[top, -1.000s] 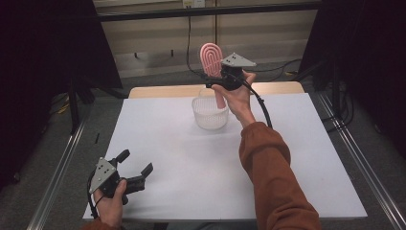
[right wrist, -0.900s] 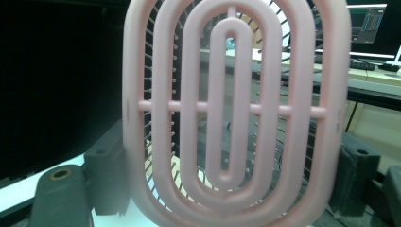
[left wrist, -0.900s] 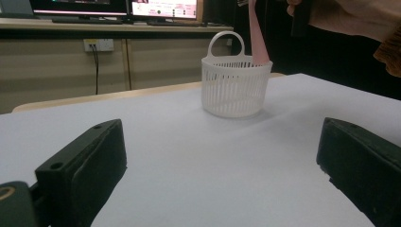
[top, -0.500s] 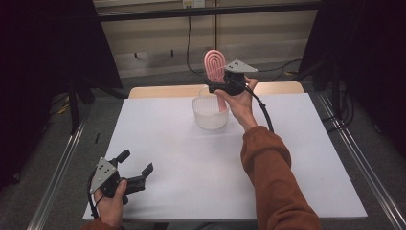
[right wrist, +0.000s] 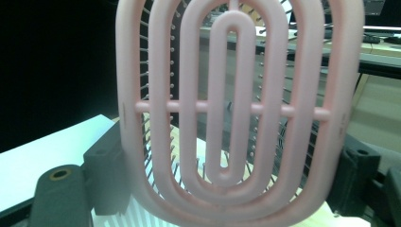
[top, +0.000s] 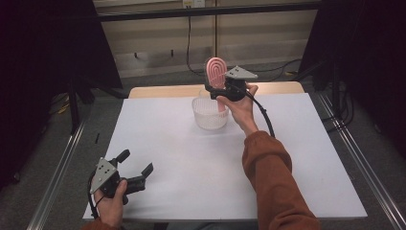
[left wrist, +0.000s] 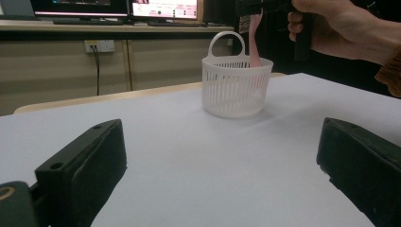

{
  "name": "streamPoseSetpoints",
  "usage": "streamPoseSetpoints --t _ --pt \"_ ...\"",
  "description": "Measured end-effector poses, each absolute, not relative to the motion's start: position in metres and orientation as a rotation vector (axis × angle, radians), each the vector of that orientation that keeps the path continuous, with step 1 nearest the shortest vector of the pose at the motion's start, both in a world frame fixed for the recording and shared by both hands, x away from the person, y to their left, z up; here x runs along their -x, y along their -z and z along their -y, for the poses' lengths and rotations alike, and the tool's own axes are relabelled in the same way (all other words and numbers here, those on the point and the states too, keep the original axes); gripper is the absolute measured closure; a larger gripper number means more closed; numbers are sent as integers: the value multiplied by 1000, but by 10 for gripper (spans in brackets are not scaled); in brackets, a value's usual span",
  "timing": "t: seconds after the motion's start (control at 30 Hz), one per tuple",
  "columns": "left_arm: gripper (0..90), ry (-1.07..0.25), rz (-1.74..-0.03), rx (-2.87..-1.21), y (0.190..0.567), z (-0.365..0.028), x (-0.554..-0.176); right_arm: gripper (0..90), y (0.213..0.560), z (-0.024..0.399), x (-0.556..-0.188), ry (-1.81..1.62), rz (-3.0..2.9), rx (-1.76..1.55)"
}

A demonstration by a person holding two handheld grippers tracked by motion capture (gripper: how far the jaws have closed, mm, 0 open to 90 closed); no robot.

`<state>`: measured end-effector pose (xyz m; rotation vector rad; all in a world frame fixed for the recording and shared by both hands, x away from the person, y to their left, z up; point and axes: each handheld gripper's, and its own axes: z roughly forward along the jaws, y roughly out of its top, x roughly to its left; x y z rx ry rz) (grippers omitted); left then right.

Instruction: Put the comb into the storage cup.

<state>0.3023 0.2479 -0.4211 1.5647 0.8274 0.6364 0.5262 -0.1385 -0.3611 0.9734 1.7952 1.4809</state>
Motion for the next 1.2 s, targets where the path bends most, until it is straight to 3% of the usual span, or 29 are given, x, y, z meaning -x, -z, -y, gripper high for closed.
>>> streamPoseSetpoints --t 1.2 --pt "23 -624 -830 -1566 422 -247 -303 186 392 141 -528 -1432 -1827 -1031"
